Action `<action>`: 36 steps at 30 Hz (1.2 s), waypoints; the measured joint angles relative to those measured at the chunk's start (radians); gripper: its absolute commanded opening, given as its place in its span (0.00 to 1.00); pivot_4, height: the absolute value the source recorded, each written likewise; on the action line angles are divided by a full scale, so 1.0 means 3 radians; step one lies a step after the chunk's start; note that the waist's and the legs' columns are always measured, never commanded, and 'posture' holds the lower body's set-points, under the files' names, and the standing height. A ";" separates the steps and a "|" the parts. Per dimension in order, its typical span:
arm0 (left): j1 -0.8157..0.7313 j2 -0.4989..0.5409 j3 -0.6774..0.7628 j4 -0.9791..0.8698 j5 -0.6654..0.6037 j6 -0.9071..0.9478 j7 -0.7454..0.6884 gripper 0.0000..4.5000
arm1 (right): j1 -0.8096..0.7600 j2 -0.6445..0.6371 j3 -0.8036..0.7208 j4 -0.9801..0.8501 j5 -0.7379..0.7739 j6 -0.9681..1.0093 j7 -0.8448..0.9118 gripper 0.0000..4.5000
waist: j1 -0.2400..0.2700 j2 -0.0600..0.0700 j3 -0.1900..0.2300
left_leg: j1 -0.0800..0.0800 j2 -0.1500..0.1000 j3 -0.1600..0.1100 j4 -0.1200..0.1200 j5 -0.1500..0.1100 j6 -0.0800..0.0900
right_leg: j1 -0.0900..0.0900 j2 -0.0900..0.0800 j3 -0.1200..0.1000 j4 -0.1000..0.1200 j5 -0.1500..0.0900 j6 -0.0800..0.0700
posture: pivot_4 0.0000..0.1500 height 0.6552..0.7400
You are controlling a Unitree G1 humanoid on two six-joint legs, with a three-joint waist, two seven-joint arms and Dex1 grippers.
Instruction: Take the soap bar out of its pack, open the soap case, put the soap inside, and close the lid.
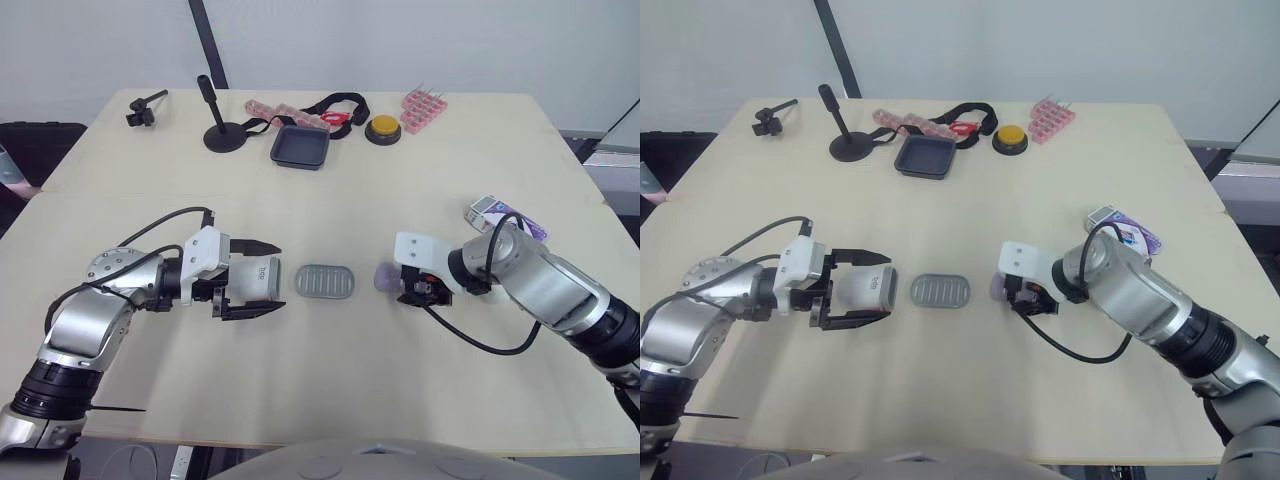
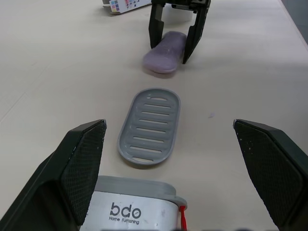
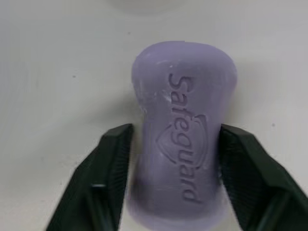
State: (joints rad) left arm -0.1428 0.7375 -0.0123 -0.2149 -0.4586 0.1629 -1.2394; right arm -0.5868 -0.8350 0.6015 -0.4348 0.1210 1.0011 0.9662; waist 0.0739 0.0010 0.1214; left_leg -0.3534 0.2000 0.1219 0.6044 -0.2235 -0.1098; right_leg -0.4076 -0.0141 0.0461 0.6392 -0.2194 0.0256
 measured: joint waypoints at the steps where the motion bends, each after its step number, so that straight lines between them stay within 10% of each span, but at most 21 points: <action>1: 0.0000 0.0000 0.0000 0.0000 0.0000 -0.0002 0.0000 1.00 | -0.0001 -0.0006 0.0001 0.0000 -0.0003 0.0000 0.0001 0.64 | 0.0002 0.0000 0.0000 | 0.0000 0.0000 0.0000 0.0000 0.0000 0.0000 | 0.0000 0.0000 0.0000 0.0000 0.0000 0.0000 | 1.00 1.00; 14: -0.0005 0.0000 -0.0006 0.0011 0.0015 -0.0068 -0.0002 1.00 | 0.0002 -0.0179 0.0026 -0.0017 -0.0037 -0.0085 0.0007 0.64 | 0.0023 0.0000 0.0000 | 0.0000 -0.0001 0.0000 0.0000 0.0000 0.0000 | 0.0003 -0.0002 -0.0001 -0.0001 0.0000 0.0000 | 1.00 1.00; 20: -0.0006 -0.0035 -0.0033 0.0029 0.0069 -0.0113 -0.0004 1.00 | 0.0017 -0.0177 -0.0047 -0.0022 -0.0042 -0.0119 0.0000 0.41 | 0.0015 -0.0003 -0.0002 | 0.0003 0.0000 0.0000 0.0000 0.0000 0.0000 | 0.0004 -0.0001 -0.0001 -0.0001 0.0000 0.0000 | 1.00 1.00; 36: 0.0009 0.0146 0.0008 0.0299 0.0139 -0.0270 -0.0145 1.00 | -0.0529 0.0219 -0.0072 -0.0214 0.0238 0.0109 0.0266 0.40 | -0.0017 0.0004 0.0002 | 0.0013 0.0002 0.0002 -0.0008 0.0001 -0.0001 | 0.0007 0.0004 0.0000 -0.0003 -0.0001 -0.0001 | 1.00 1.00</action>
State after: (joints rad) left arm -0.1400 0.7812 -0.0100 -0.1252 -0.4170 0.0820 -1.2828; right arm -0.7456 -0.7691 0.5798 -0.4991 0.1925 1.0337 1.0462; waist 0.0689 0.0021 0.1221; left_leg -0.3495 0.2006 0.1224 0.6020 -0.2231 -0.1101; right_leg -0.4056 -0.0129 0.0462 0.6384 -0.2196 0.0253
